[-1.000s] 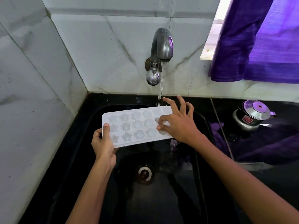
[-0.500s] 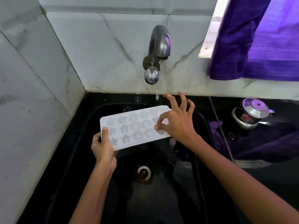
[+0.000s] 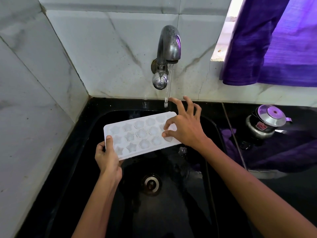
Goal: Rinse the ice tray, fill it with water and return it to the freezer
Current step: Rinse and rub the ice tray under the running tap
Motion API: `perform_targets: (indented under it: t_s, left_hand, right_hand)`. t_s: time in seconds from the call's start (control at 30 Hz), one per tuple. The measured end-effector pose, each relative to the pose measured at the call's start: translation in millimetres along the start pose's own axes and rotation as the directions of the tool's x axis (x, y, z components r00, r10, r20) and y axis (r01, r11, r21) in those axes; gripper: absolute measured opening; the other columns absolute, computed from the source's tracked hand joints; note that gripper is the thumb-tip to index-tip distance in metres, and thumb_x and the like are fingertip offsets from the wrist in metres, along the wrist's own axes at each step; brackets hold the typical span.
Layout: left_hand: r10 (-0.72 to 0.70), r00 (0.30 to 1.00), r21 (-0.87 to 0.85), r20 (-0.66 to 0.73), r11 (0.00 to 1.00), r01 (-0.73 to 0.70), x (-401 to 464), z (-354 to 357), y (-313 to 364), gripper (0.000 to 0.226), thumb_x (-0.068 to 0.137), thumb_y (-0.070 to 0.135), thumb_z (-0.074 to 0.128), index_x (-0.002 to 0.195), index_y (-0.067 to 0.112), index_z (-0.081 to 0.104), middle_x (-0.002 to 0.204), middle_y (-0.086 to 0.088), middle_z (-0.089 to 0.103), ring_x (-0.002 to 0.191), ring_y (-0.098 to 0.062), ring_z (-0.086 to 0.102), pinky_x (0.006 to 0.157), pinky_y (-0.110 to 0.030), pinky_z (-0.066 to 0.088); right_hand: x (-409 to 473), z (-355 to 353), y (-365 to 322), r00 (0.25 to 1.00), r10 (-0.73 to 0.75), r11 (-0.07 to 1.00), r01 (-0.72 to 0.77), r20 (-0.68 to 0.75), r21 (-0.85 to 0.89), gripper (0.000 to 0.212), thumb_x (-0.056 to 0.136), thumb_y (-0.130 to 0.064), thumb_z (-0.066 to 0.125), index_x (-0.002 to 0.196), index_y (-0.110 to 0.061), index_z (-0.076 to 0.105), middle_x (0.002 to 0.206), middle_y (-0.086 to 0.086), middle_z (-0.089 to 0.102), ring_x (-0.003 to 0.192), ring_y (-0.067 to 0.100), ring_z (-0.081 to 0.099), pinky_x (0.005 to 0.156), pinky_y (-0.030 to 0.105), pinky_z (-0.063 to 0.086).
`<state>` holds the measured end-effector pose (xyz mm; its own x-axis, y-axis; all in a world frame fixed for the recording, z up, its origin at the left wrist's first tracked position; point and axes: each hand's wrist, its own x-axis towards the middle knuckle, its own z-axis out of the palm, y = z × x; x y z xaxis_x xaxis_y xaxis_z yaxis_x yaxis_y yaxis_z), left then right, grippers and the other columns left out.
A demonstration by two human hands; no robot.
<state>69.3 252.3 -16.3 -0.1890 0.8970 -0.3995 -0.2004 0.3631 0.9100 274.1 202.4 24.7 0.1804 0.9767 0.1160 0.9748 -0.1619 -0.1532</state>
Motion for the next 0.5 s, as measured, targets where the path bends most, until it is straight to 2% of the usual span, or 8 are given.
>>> perform_targets:
  t_s: [0.07,0.13,0.2,0.3,0.37,0.43,0.5]
  left_hand:
    - [-0.008,1.0,-0.008,0.002,1.0,0.008,-0.4,1.3,1.0,0.019,0.095,0.034,0.053,0.084,0.019,0.049,0.086,0.0,0.063,0.074,-0.016,0.062,0.06,-0.034,0.054]
    - [-0.01,1.0,-0.008,0.009,1.0,0.01,-1.4,3.9,3.1,0.02,0.095,0.034,0.052,0.092,0.015,0.049,0.086,0.0,0.062,0.073,-0.016,0.062,0.058,-0.034,0.054]
    - [0.005,1.0,-0.002,0.011,1.0,-0.005,-2.4,7.0,4.5,0.023,0.095,0.034,0.052,0.1,0.012,0.048,0.086,0.0,0.062,0.074,-0.016,0.063,0.057,-0.034,0.053]
    - [0.033,0.999,-0.022,-0.018,0.999,-0.033,-5.3,10.9,5.7,0.022,0.095,0.033,0.053,0.101,0.012,0.047,0.085,0.001,0.062,0.075,-0.017,0.063,0.061,-0.035,0.053]
    - [0.045,0.998,-0.05,-0.045,0.998,-0.047,-9.2,12.8,7.4,0.021,0.095,0.033,0.052,0.101,0.013,0.047,0.085,0.001,0.061,0.075,-0.016,0.063,0.062,-0.035,0.054]
    - [0.051,0.997,-0.072,-0.065,0.996,-0.055,-13.0,14.3,10.3,0.02,0.096,0.032,0.051,0.1,0.013,0.047,0.084,0.002,0.061,0.074,-0.014,0.063,0.063,-0.035,0.055]
    - [0.057,0.995,-0.089,-0.077,0.994,-0.064,-14.2,14.8,13.6,0.017,0.096,0.032,0.051,0.091,0.016,0.047,0.083,0.003,0.06,0.071,-0.013,0.062,0.06,-0.034,0.054]
  right_hand:
    - [-1.2,1.1,1.2,0.994,-0.026,1.0,0.027,0.108,-0.002,0.027,0.089,-0.048,0.056,0.113,-0.04,0.066,0.159,-0.002,-0.003,0.143,0.034,-0.017,0.112,0.052,-0.004]
    - [-2.7,2.9,2.6,0.989,-0.022,0.998,0.03,0.149,-0.054,0.028,0.095,-0.044,0.048,0.119,-0.04,0.063,0.159,-0.002,-0.007,0.143,0.036,-0.017,0.112,0.053,-0.002]
    - [-3.7,4.5,2.7,0.997,0.012,0.998,-0.007,0.074,-0.069,0.025,0.089,-0.048,0.056,0.107,-0.039,0.071,0.159,-0.007,0.001,0.143,0.033,-0.012,0.112,0.053,-0.001]
    - [-6.3,3.3,2.9,0.983,0.127,0.991,-0.119,-0.136,0.064,0.021,0.071,-0.055,0.071,0.079,-0.036,0.076,0.154,-0.014,0.023,0.142,0.028,0.004,0.109,0.047,0.004]
    - [-10.4,3.4,3.8,0.967,0.156,0.982,-0.129,-0.202,0.14,0.022,0.07,-0.056,0.072,0.075,-0.035,0.075,0.152,-0.014,0.029,0.14,0.027,0.008,0.107,0.043,0.006]
    - [-16.6,4.3,2.5,0.991,0.095,0.978,-0.075,-0.097,0.193,0.026,0.081,-0.057,0.062,0.089,-0.037,0.074,0.156,-0.01,0.017,0.142,0.028,0.0,0.111,0.045,0.003]
    - [-22.9,5.5,1.5,0.998,0.025,0.982,-0.035,0.057,0.185,0.037,0.088,-0.059,0.048,0.114,-0.039,0.066,0.159,-0.008,0.001,0.143,0.029,-0.011,0.113,0.048,-0.003]
